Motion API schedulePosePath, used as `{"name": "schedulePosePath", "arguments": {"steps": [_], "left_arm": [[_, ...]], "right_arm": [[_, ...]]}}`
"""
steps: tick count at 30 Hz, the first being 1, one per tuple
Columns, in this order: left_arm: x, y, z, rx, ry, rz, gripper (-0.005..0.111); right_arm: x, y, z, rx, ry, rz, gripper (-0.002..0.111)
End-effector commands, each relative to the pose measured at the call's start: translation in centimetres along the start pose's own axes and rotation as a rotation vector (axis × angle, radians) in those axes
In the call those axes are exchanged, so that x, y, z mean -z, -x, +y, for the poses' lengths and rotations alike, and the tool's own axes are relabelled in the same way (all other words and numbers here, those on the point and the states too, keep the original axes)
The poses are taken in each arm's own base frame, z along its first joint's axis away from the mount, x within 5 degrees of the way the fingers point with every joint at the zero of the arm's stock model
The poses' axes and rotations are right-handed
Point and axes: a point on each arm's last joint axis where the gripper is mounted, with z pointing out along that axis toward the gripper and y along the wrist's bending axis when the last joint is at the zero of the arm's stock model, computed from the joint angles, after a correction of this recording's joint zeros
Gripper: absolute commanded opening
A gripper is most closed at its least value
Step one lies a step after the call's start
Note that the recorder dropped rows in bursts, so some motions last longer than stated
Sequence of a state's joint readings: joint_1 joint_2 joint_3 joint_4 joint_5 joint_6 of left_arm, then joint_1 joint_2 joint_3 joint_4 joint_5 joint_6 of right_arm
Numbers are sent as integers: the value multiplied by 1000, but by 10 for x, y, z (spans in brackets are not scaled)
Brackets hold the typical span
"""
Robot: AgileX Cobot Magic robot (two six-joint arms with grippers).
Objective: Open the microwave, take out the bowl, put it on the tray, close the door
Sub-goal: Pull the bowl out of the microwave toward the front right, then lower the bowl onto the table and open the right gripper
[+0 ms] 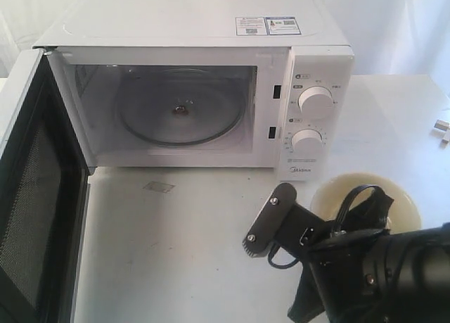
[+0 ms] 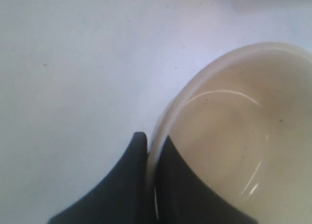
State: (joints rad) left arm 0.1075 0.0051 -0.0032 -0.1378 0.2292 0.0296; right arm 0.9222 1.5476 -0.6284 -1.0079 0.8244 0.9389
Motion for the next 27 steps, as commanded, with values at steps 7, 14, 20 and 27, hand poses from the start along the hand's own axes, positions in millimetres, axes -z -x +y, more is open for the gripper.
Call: {"name": "schedulePosePath", "arguments": {"steps": [7, 14, 20, 27], "left_arm": [[0, -1, 0, 6, -6, 0, 0], [0, -1, 0, 6, -6, 0, 0], [0, -1, 0, 6, -6, 0, 0], [0, -1, 0, 6, -6, 0, 0]], "right_arm": [[-27, 3, -23, -194, 205, -43, 0], [-27, 3, -23, -193, 205, -43, 0], [-27, 1, -23, -206, 204, -28, 0], [-27, 2, -23, -208, 211, -34, 9]]}}
